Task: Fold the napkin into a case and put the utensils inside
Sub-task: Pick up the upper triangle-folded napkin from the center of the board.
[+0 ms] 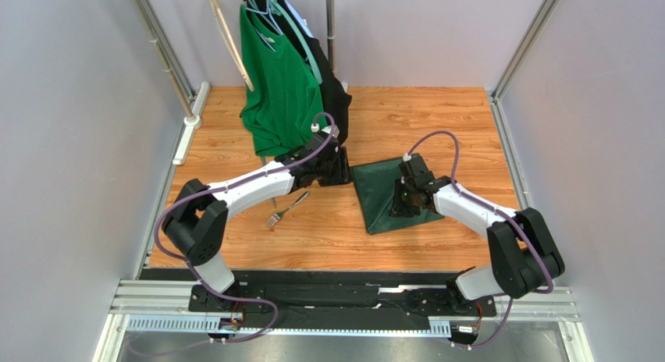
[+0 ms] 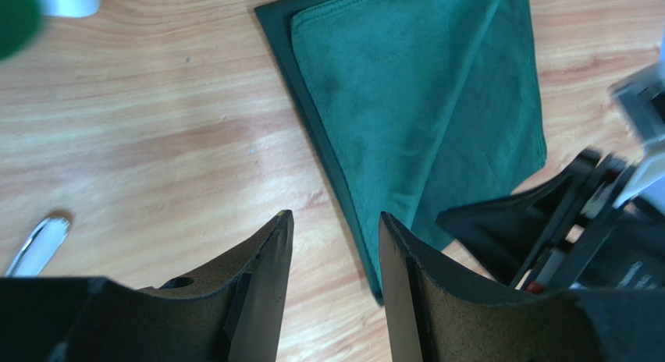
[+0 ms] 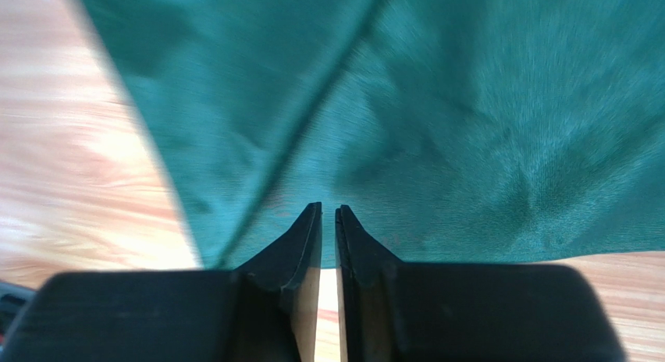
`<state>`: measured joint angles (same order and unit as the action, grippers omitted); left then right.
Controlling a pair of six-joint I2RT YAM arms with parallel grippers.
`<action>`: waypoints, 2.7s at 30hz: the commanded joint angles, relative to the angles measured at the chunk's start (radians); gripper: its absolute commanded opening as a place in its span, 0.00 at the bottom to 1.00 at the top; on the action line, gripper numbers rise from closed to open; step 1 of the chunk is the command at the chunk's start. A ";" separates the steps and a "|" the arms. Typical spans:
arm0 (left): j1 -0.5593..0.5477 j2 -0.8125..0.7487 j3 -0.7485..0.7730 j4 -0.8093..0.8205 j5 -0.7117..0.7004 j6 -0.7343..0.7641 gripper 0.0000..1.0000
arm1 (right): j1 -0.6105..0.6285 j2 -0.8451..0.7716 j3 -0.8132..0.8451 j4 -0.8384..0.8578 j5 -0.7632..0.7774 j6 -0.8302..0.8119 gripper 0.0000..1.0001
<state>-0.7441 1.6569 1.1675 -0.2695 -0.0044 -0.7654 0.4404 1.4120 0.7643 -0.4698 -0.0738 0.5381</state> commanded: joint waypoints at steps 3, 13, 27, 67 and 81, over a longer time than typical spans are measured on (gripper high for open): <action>0.011 0.139 0.092 0.107 0.027 -0.063 0.53 | -0.058 0.035 -0.068 0.073 -0.014 -0.017 0.11; 0.011 0.323 0.271 0.029 -0.075 -0.071 0.56 | -0.121 -0.087 -0.131 0.010 -0.009 -0.075 0.10; -0.006 0.420 0.350 -0.080 -0.176 -0.121 0.54 | -0.120 -0.076 -0.135 0.033 -0.053 -0.095 0.09; -0.043 0.457 0.385 -0.114 -0.201 -0.189 0.00 | 0.184 -0.219 0.001 -0.072 0.012 -0.188 0.48; -0.031 0.442 0.374 -0.100 -0.178 -0.178 0.00 | 0.297 -0.068 0.009 -0.062 0.130 -0.156 0.39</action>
<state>-0.7769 2.1498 1.5562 -0.3595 -0.1967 -0.9627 0.7284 1.3296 0.7475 -0.5484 -0.0143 0.3729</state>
